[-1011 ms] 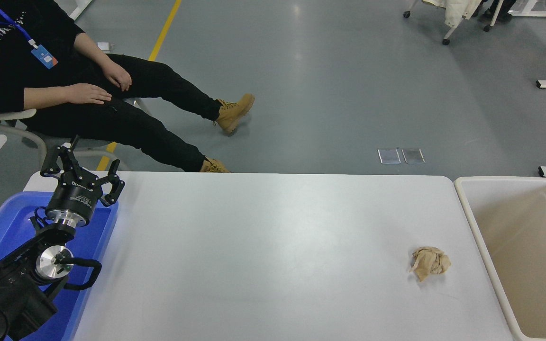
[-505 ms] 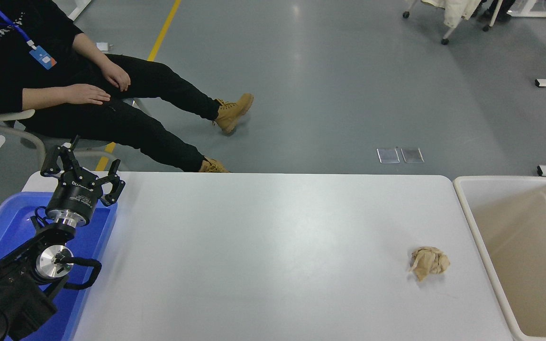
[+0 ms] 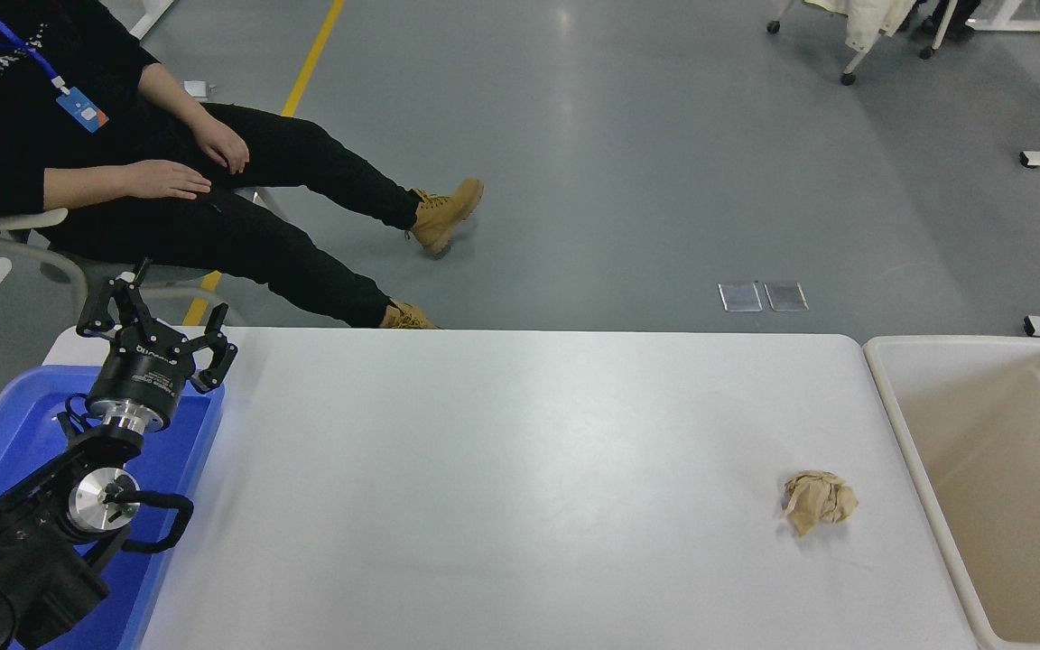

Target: Clean the table surface

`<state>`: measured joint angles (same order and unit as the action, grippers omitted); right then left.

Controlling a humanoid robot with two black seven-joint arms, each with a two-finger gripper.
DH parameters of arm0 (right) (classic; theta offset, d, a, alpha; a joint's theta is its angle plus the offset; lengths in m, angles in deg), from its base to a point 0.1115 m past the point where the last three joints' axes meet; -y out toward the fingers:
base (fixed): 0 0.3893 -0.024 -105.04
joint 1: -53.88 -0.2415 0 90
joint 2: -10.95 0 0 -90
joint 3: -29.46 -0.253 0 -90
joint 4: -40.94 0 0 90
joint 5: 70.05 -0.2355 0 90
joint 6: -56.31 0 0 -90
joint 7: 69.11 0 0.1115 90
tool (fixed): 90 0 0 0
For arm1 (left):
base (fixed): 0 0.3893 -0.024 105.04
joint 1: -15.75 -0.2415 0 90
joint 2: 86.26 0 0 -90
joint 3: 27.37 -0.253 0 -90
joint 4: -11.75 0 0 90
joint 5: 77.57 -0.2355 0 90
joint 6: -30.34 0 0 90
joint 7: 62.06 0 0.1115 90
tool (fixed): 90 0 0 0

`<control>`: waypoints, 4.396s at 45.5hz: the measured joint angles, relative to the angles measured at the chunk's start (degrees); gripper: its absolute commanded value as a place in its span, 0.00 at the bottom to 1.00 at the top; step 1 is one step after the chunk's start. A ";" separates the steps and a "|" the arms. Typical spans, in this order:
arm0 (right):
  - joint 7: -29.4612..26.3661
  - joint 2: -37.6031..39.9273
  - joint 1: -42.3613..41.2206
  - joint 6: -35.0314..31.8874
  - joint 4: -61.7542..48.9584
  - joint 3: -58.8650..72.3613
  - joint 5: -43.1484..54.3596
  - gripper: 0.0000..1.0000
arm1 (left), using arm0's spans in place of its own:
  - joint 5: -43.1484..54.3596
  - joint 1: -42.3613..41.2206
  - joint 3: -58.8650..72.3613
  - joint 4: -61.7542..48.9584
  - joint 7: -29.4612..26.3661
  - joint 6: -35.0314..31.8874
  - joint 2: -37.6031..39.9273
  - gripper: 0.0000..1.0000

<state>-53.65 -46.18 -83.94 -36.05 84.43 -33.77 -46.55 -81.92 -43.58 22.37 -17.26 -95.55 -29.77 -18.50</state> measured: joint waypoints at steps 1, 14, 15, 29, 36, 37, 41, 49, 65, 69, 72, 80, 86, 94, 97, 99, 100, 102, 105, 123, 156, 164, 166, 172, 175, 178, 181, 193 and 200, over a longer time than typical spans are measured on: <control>-0.01 -0.44 0.72 -0.28 0.09 -0.25 -0.11 1.00 | 0.00 0.00 0.00 0.00 0.00 0.00 0.00 1.00; 0.01 -4.72 9.14 -4.22 1.16 -2.81 -1.02 0.99 | -0.01 0.00 0.00 0.00 0.00 0.00 0.01 1.00; 0.00 -4.94 9.65 -4.52 1.22 -2.93 -1.07 0.99 | -0.02 0.00 0.00 0.00 0.00 0.00 0.01 1.00; 0.01 -6.00 12.25 -6.00 1.36 -3.57 -1.28 1.00 | -0.03 0.00 0.00 0.00 0.00 0.00 0.01 1.00; 0.01 -6.17 12.65 -6.22 1.38 -3.58 -1.32 0.99 | -0.03 0.00 0.00 0.00 0.00 0.00 0.01 1.00; 0.01 -6.19 12.69 -6.24 1.39 -3.58 -1.32 0.99 | -0.03 0.00 0.00 0.00 0.00 0.00 0.01 1.00; 0.01 -6.21 12.78 -6.30 1.39 -3.49 -1.33 0.99 | -0.03 0.00 0.00 0.00 0.00 0.00 0.01 1.00; 0.01 -6.04 12.61 -6.37 0.97 -3.02 -1.34 0.99 | -0.03 0.00 0.00 0.00 0.00 0.00 0.00 1.00; 0.01 -1.46 8.62 -6.35 -1.76 3.61 -1.31 1.00 | -0.02 0.00 0.00 -0.01 0.00 0.00 0.00 1.00; 0.00 1.12 5.79 -6.35 -2.23 8.08 -1.33 0.99 | -0.02 0.00 0.00 -0.01 0.00 0.00 0.00 1.00; 0.01 2.41 4.45 -6.37 -2.49 10.94 -1.19 0.99 | -0.03 0.00 0.00 0.00 0.01 0.00 0.00 1.00; 0.36 7.10 -2.77 -6.41 -4.11 26.14 1.64 0.99 | -0.03 0.00 0.00 0.00 0.00 0.00 0.01 1.00; 1.46 8.92 -9.98 -6.48 -4.66 41.95 7.85 0.99 | -0.04 0.00 0.00 0.00 0.00 0.00 0.01 1.00; 3.07 9.34 -19.38 -6.55 -4.54 63.29 17.68 1.00 | -0.04 0.00 0.00 0.00 0.00 0.00 0.01 1.00; 4.53 8.96 -21.92 -6.57 -3.99 69.42 20.82 1.00 | -0.04 0.00 0.00 0.00 0.00 0.00 0.01 1.00; 6.37 8.66 -24.13 -6.58 -2.99 75.25 24.00 0.99 | -0.04 0.00 0.00 0.00 0.00 0.00 0.01 1.00; 6.68 8.64 -24.50 -6.58 -2.72 76.09 24.57 1.00 | -0.03 0.00 0.00 0.00 0.00 0.00 0.01 1.00; 8.34 8.40 -26.40 -6.58 -1.08 80.74 27.69 0.99 | -0.04 0.00 0.00 -0.01 0.00 0.00 0.01 1.00; 9.71 8.20 -27.79 -6.59 0.80 84.94 31.11 1.00 | -0.04 0.00 0.00 0.00 0.00 0.00 0.00 1.00; 14.43 2.24 -25.97 -5.57 4.88 100.12 46.58 1.00 | -0.04 0.00 0.00 -0.01 0.00 0.00 0.00 1.00; 15.28 -1.85 -18.07 -2.36 0.73 102.19 48.91 1.00 | -0.03 0.00 0.00 0.00 0.00 0.00 0.01 1.00; 15.29 -2.41 -17.05 -1.63 -0.60 101.88 47.59 0.99 | -0.03 0.00 0.00 0.00 0.00 0.00 0.01 1.00; 15.30 -2.59 -16.75 -1.42 -1.16 101.84 47.10 1.00 | -0.03 0.00 0.00 0.00 0.00 0.00 0.01 1.00; 15.30 -3.23 -15.49 -0.80 -3.04 101.74 45.74 1.00 | -0.03 0.00 0.00 0.00 0.00 0.00 0.01 1.00; 15.30 -3.45 -14.82 -0.56 -3.69 101.68 45.29 1.00 | -0.03 0.00 0.00 0.00 0.00 0.00 0.01 1.00; 15.30 -3.64 -14.11 -0.16 -4.19 101.64 44.95 1.00 | -0.03 0.00 0.00 0.00 0.00 0.00 0.01 1.00; 15.30 -3.86 -13.42 0.41 -4.56 101.62 44.73 0.99 | -0.03 0.00 0.00 0.00 0.00 0.00 0.01 1.00; 15.26 -5.67 -11.16 3.11 -7.01 101.45 41.97 0.99 | -0.02 0.00 0.00 0.00 0.00 0.00 0.01 1.00; 15.26 -6.37 -10.55 4.03 -8.04 101.45 39.98 0.97 | -0.02 0.00 0.00 0.00 0.00 0.00 0.00 1.00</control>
<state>-38.40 -52.55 -94.49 -32.02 76.40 67.68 -6.57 -81.94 -43.58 22.37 -17.26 -95.55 -29.78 -18.50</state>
